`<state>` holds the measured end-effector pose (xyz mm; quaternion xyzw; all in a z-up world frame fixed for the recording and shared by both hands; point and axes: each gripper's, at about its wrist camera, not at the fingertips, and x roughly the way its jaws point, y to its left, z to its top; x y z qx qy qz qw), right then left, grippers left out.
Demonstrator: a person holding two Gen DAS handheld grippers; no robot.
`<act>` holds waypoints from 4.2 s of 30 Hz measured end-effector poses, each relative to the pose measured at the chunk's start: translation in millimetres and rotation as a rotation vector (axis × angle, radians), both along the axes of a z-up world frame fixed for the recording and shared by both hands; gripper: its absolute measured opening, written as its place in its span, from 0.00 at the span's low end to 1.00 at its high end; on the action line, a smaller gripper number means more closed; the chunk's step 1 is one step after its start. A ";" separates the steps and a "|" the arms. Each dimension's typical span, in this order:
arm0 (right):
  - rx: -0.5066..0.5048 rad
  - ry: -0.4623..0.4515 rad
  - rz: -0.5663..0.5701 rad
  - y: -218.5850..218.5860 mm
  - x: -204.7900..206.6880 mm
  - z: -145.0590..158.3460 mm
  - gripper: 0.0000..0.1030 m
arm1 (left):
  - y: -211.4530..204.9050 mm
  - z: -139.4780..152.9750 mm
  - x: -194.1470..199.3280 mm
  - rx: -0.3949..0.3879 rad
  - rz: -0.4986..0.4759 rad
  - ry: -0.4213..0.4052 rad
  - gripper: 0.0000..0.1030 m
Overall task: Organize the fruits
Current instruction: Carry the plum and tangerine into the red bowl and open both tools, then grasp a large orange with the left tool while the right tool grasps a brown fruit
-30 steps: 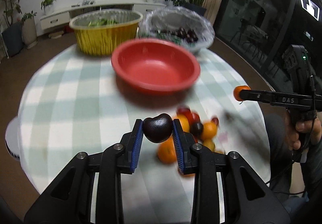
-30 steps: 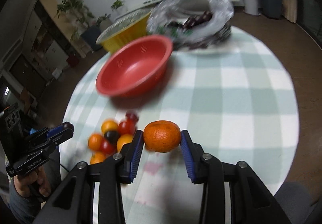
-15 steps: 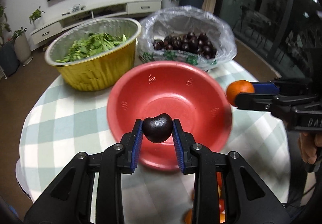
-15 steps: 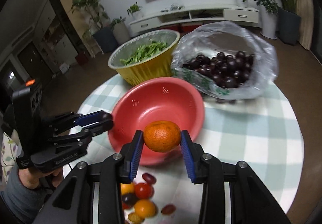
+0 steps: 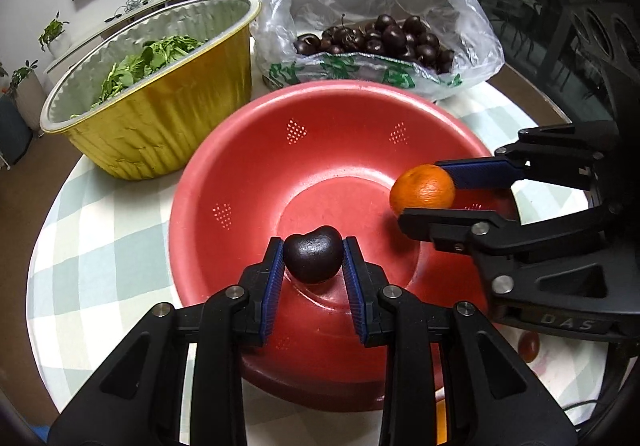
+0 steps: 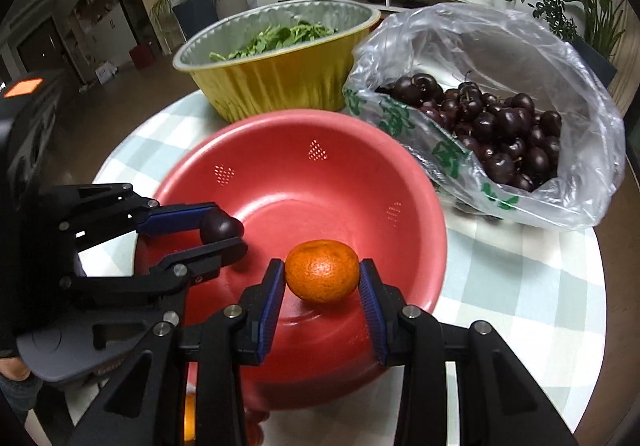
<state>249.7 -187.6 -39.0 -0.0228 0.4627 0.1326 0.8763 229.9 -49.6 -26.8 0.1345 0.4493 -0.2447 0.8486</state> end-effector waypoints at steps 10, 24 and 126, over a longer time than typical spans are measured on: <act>-0.056 -0.006 0.016 5.3 9.5 -6.3 0.40 | -8.5 -8.1 1.1 0.069 -0.008 -0.019 0.27; -0.038 -0.024 0.022 4.1 3.1 4.1 0.58 | -6.9 0.3 -3.0 0.061 -0.010 -0.052 0.70; 0.096 -0.016 0.274 4.2 -208.5 -43.0 0.29 | 43.4 -9.8 -149.9 -0.082 -0.118 0.282 0.38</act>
